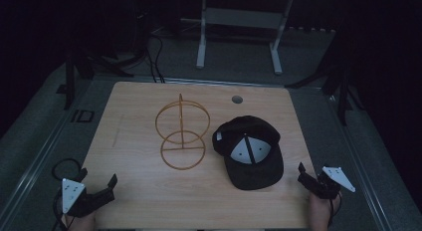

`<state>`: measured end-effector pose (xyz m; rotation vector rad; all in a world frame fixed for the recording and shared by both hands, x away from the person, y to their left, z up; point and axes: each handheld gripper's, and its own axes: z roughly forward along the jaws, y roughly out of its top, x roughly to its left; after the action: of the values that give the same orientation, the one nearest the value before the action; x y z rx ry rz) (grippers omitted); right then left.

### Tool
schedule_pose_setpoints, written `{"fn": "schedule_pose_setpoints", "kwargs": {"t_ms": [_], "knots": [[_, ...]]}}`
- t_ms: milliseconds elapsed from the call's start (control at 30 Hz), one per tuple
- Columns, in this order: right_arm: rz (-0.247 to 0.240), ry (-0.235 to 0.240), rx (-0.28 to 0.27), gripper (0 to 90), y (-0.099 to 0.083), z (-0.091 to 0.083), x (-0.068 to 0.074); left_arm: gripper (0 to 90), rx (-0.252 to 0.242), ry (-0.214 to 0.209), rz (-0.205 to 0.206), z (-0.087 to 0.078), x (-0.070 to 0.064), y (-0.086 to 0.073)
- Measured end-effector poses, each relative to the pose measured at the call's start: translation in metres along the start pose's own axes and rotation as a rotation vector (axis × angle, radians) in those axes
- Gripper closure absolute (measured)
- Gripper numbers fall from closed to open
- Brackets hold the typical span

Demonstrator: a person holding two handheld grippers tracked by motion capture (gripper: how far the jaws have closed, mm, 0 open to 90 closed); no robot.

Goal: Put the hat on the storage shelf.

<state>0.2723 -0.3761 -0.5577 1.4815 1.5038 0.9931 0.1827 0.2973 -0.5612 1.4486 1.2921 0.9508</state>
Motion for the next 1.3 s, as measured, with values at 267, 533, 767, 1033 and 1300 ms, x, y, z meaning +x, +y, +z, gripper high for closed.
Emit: {"fn": "schedule_pose_setpoints", "kwargs": {"t_ms": [267, 533, 767, 1033, 1300], "knots": [[-0.008, 0.004, 0.028, 13.3, 0.0, 0.0, 0.001, 1.5, -0.004, -0.053, -0.006, 0.003, -0.001, 0.0], [0.046, 0.071, 0.041, 13.2, 0.004, 0.001, -0.007, 1.5, -0.015, -0.053, -0.015, 0.003, -0.001, 0.0], [0.074, 0.147, 0.034, 13.0, 0.03, -0.003, -0.012, 1.5, 0.004, -0.113, -0.007, 0.005, -0.004, -0.001], [0.024, 0.257, -0.016, 13.3, 0.07, -0.013, -0.004, 1.9, -0.004, -0.161, 0.046, 0.006, -0.014, 0.0], [-0.086, 0.33, -0.03, 13.0, 0.114, -0.013, 0.014, 1.9, 0.07, -0.209, -0.008, 0.005, -0.016, 0.004]]}}
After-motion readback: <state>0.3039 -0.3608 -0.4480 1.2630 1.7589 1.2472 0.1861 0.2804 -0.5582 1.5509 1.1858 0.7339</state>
